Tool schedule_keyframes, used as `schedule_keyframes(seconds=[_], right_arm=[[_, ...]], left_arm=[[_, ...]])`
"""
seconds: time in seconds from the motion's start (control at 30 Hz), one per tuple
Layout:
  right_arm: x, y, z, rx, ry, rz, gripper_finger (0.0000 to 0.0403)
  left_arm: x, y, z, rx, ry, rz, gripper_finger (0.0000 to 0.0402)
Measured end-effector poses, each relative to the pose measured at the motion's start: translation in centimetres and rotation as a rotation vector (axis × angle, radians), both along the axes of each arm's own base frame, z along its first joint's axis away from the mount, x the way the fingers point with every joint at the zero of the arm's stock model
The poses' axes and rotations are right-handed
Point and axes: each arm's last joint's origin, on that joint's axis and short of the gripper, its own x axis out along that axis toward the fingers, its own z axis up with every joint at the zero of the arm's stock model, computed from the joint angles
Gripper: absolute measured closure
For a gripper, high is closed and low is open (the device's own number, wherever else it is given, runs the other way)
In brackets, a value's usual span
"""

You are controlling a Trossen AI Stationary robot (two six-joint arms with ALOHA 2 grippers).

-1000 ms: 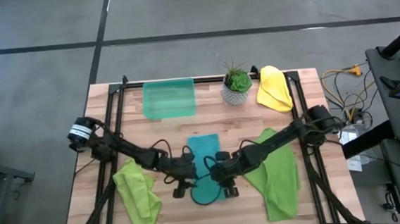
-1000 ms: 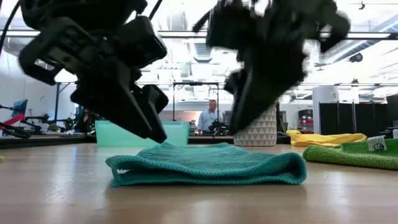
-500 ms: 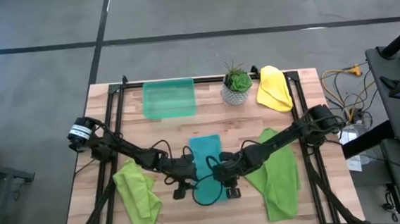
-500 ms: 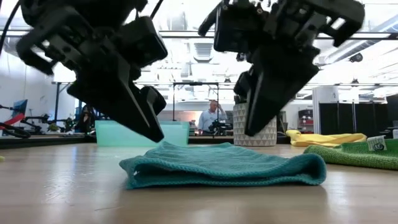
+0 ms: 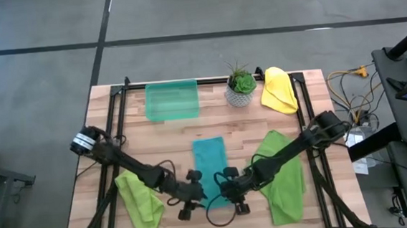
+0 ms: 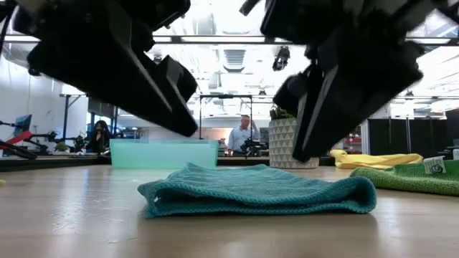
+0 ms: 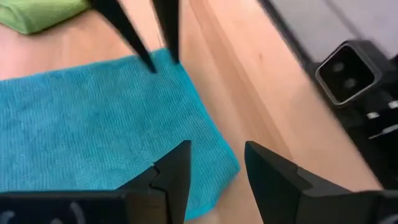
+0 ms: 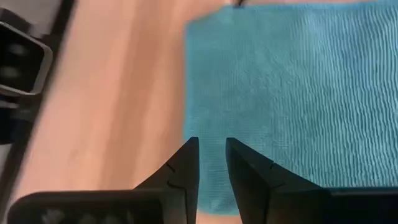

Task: Fold microfiber towels
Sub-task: Fold the blue microfiber cloth

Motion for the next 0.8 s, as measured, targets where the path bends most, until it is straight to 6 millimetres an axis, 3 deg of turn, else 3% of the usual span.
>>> schedule_keyframes(seconds=[0.23,0.63,0.8], right_arm=[[-0.3,-0.2,-2.0,0.009,0.008,-0.024,0.0332],[-0.7,-0.5,-2.4,0.015,0.028,-0.047,0.0333],[-0.6,-0.4,-2.4,0.016,0.025,-0.047,0.0333]], left_arm=[[1.7,-2.4,-1.7,0.082,0.107,-0.015,0.0265],[2.9,-3.0,-4.1,0.168,0.299,0.066,0.0266],[2.2,-2.7,-5.9,0.223,0.464,0.118,0.0314]])
